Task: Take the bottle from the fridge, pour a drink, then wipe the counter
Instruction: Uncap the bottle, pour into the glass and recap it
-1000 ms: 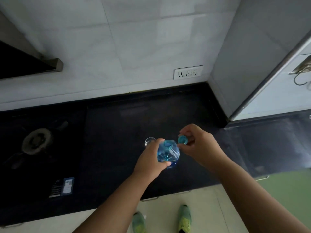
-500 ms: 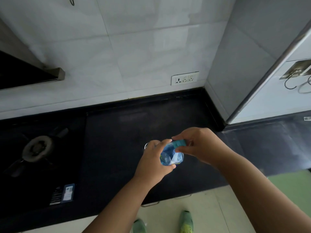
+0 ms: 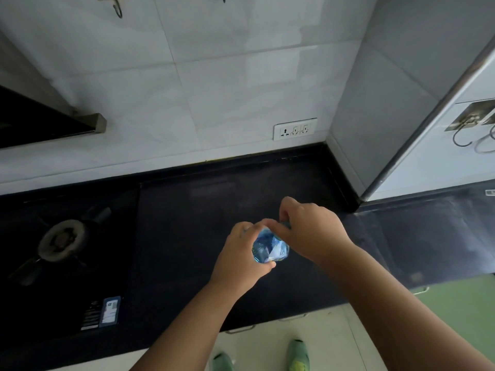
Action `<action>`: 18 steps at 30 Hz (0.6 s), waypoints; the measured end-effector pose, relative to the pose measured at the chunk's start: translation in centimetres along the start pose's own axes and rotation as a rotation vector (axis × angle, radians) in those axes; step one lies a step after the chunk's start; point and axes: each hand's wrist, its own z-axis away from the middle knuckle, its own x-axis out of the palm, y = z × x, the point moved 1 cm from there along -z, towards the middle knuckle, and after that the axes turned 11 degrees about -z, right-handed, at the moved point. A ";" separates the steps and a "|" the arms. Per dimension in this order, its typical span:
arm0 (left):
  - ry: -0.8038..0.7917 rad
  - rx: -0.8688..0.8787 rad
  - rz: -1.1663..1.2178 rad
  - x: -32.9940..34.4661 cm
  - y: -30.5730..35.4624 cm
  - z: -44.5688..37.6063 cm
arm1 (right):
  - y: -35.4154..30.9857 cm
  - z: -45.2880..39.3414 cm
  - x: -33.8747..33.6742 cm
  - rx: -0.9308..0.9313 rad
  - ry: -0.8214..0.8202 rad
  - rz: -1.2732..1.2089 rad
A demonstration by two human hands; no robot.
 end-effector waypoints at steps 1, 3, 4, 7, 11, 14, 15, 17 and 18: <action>-0.010 -0.008 0.017 0.0 -0.1 0.0 | 0.0 0.0 0.0 0.001 -0.028 -0.056; -0.031 -0.031 0.054 0.0 -0.5 0.1 | 0.2 0.1 -0.4 -0.025 -0.115 -0.170; -0.036 -0.046 0.070 0.0 -0.6 0.1 | 0.4 0.2 -0.6 -0.047 -0.164 -0.193; -0.032 -0.058 0.070 0.2 -0.9 0.2 | 0.1 0.5 -0.8 -0.053 -0.205 -0.151; -0.054 -0.043 0.047 0.7 -0.5 0.2 | 0.0 0.4 0.3 0.120 -0.178 0.106; -0.082 -0.050 0.037 0.4 -0.7 0.1 | 0.5 0.6 0.6 0.197 -0.171 0.067; -0.089 -0.054 0.050 0.3 -0.7 0.0 | 0.7 0.7 0.6 0.166 -0.135 0.052; -0.097 -0.060 0.069 -0.1 -0.7 -0.2 | 0.9 1.0 0.7 0.047 -0.058 0.013; -0.093 -0.063 0.074 -0.2 -0.6 -0.3 | 0.8 1.1 0.8 -0.012 -0.036 -0.006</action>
